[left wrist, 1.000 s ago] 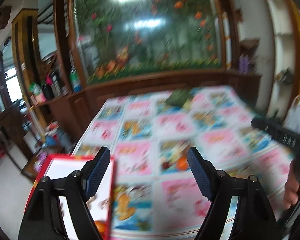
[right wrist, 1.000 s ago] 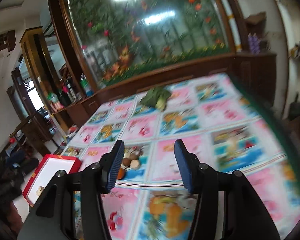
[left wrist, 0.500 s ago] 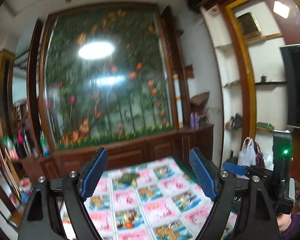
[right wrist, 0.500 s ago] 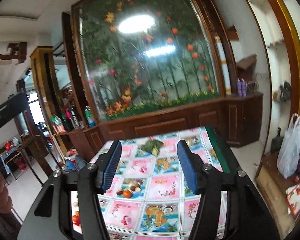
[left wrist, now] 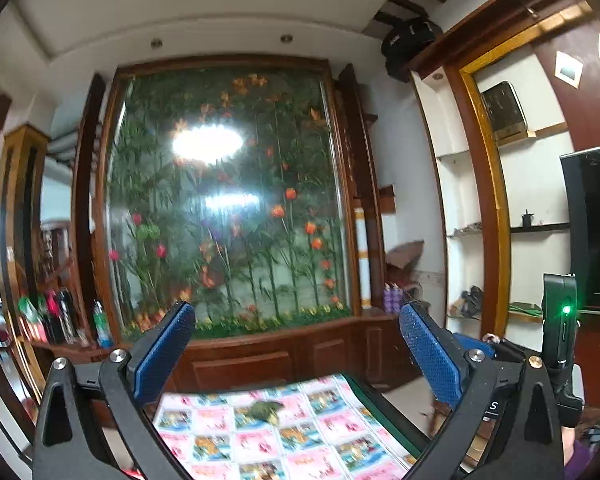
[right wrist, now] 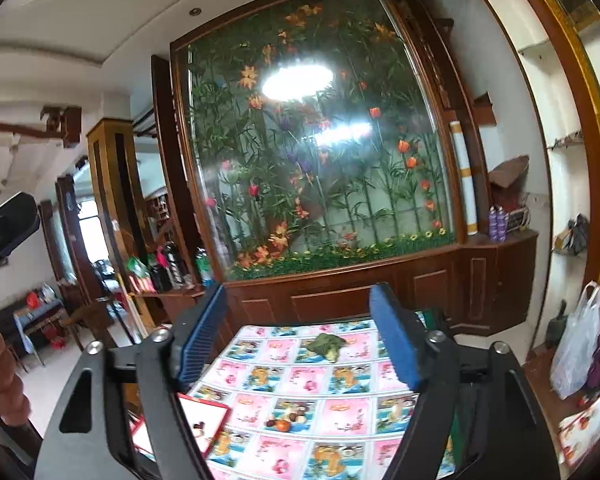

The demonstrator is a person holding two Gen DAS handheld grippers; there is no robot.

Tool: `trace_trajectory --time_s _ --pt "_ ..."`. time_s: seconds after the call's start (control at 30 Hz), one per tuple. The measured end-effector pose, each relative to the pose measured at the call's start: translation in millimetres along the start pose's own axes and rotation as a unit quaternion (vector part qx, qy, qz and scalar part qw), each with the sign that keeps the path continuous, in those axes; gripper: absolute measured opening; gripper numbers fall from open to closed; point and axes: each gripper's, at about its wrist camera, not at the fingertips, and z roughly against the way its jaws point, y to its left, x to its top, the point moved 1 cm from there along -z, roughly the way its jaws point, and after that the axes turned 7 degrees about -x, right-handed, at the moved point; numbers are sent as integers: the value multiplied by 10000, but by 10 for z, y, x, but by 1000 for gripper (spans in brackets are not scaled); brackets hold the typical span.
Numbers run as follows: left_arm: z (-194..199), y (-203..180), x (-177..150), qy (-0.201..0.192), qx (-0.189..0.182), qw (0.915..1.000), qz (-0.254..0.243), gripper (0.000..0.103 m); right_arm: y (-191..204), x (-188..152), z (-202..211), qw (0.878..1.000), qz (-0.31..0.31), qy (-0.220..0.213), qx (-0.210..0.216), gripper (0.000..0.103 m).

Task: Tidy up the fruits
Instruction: 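Move both open tools away from the tray back over the table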

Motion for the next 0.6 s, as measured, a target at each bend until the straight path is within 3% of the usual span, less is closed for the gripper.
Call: trace_trajectory --time_s 0.07,0.2,0.27,0.33,0.47,0.53,0.57,0.6 --pt "-156 106 -258 289 -91 9995 104 103 -14 -220 -164 9998 134 173 26 80" --pt "-645 441 -1092 1292 -150 9912 242 103 -104 -834 -823 9934 308 1102 51 80" --pt "-946 716 -1727 1790 175 9835 186 102 -126 -1181 -1175 9891 332 1425 138 80" --pt "-1117 934 -2221 2051 587 9770 8 102 -138 -1512 -1485 9842 482 1689 216 80" --pt "-1385 1452 -3465 2930 1163 9489 122 102 -69 -2277 -2187 9696 855 2252 431 80" --pt "-1464 1607 -3903 3366 1192 9334 347 102 -38 -2658 -2547 9601 944 2587 492 79" --pt "-1496 1679 -4149 3623 1152 9233 551 102 -13 -2839 -2728 9548 943 2768 529 76" --pt "-1512 1697 -4281 3725 1157 9186 643 102 22 -3011 -2893 9489 927 2956 597 72"
